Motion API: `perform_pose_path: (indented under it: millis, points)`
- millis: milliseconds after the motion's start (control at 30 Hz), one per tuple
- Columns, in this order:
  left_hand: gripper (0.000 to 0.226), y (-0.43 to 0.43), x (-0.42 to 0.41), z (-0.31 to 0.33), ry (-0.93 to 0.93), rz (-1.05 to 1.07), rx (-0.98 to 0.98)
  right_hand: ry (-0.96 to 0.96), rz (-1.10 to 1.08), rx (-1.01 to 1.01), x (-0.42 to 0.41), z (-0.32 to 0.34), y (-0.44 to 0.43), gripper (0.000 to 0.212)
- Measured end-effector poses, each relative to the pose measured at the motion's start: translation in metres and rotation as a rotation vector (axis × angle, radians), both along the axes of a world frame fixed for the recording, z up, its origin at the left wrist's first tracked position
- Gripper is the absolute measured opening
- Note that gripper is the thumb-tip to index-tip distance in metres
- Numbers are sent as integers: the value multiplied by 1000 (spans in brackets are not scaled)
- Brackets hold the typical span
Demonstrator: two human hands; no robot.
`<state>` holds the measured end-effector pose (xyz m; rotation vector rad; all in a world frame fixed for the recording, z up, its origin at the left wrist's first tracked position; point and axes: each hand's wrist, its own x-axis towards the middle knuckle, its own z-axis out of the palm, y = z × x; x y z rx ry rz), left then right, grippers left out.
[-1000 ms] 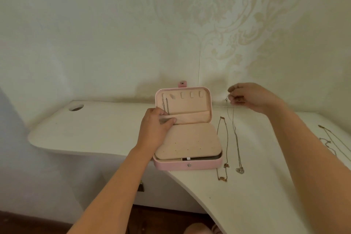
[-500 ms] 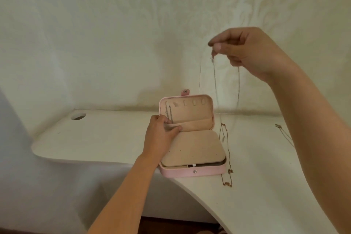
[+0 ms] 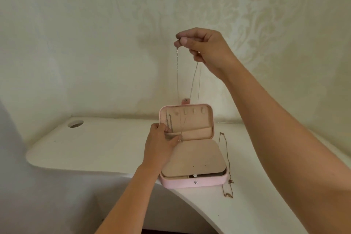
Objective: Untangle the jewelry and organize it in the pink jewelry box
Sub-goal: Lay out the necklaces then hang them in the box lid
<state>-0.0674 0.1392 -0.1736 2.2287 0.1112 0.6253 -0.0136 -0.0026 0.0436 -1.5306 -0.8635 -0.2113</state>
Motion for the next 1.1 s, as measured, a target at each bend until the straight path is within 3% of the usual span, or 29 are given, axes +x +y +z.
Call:
perform_pose_path:
  millis: [500, 1100]
  points:
    - [31, 1, 0, 1, 31, 1, 9, -100, 14, -234, 14, 10, 20, 16]
    - [31, 0, -3, 2, 34, -13, -29, 15, -50, -423, 30, -49, 13, 15]
